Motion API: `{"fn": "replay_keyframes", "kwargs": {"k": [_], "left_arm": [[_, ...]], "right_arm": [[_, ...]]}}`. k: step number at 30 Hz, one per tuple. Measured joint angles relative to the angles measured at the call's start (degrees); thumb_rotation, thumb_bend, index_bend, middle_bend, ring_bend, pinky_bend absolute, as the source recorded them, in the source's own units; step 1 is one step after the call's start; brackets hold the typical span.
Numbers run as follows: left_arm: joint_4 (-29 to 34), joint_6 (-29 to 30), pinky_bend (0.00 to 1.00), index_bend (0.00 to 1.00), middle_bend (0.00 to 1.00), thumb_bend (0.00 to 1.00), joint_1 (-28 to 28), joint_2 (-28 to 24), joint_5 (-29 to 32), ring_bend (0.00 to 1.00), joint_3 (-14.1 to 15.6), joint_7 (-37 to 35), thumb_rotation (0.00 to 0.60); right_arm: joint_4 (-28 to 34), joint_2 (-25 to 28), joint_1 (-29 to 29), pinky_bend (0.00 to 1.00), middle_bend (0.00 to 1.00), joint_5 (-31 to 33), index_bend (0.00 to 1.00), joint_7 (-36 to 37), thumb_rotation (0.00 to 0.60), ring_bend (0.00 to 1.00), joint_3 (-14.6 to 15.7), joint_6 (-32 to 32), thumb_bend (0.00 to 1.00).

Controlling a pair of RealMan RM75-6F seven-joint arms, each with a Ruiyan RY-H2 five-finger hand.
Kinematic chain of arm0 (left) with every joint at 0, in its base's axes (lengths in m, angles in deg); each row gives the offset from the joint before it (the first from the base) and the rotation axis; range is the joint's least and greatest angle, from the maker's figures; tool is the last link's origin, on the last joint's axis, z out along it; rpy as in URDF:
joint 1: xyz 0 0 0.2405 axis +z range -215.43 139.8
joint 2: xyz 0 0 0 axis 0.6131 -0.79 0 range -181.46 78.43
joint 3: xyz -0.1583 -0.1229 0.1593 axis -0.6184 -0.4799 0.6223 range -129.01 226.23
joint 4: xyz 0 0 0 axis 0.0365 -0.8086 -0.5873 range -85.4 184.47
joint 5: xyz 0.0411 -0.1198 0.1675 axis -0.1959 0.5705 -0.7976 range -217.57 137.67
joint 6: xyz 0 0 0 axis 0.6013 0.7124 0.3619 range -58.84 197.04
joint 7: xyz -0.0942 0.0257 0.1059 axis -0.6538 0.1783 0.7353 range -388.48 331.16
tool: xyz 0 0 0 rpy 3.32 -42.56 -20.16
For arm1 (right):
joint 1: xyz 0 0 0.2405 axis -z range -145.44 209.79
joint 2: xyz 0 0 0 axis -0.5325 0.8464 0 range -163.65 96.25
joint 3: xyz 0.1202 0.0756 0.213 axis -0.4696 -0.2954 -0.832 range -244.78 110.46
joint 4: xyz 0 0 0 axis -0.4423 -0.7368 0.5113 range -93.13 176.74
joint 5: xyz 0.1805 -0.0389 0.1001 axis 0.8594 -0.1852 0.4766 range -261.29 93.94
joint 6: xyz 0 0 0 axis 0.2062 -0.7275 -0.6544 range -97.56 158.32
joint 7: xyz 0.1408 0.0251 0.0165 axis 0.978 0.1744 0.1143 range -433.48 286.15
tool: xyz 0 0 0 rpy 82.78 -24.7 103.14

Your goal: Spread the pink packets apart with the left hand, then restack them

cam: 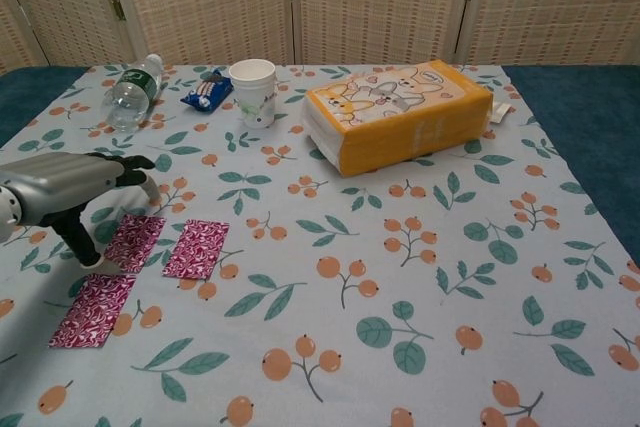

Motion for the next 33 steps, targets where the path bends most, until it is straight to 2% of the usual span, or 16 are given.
{"fn": "replay_keyframes", "kwargs": {"k": [20,33], "left_arm": [[-2.1,-1.1,0.0,0.23,0.01,0.15,-2.0,0.9,5.1,0.0,0.3,1.4,0.6],[-2.2,-1.0,0.0,0.25,0.01,0.15,-2.9,0.9,6.0,0.0,0.3,1.1,0.6]], "right_arm": [[0.2,0.1,0.0,0.0,0.03,0.6,0.04,-0.2,0.6,0.0,-0.1,0.4,0.39],[0.1,0.1,0.1,0.0,0.03,1.0,0.04,-0.1,0.6,0.0,-0.2,0.6,0.39]]}}
